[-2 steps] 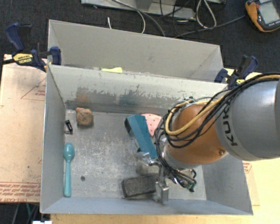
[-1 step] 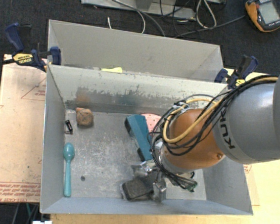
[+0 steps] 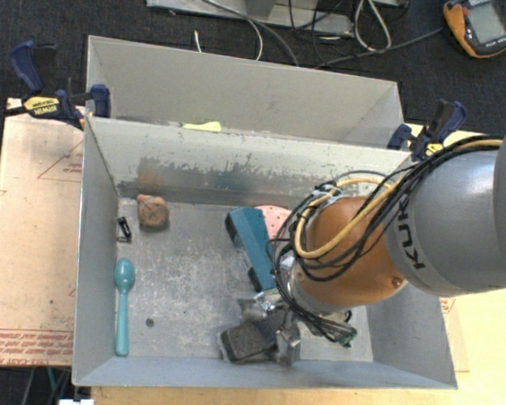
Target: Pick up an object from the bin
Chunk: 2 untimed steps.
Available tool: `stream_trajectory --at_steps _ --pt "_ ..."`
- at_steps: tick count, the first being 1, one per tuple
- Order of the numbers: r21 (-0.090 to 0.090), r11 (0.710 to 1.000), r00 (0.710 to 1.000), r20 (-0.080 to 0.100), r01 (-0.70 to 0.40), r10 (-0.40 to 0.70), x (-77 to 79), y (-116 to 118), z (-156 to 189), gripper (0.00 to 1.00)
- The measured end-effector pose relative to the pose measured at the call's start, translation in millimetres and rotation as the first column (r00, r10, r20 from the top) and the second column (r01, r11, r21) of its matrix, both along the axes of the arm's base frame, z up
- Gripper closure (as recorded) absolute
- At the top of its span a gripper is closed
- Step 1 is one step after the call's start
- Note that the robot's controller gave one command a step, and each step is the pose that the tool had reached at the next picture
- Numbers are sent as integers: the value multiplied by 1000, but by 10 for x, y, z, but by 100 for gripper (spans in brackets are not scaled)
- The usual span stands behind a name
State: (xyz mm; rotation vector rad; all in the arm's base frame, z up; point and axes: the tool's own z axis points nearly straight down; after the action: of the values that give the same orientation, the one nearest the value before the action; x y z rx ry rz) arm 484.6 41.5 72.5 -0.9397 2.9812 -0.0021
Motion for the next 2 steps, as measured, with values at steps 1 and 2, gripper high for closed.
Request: stream_trajectory --at_steps 1,2 --pt "1 999 999 -9 44 -44 48 -13 743 100" --pt "-1 981 981 -4 -194 194 54 -52 691 100"
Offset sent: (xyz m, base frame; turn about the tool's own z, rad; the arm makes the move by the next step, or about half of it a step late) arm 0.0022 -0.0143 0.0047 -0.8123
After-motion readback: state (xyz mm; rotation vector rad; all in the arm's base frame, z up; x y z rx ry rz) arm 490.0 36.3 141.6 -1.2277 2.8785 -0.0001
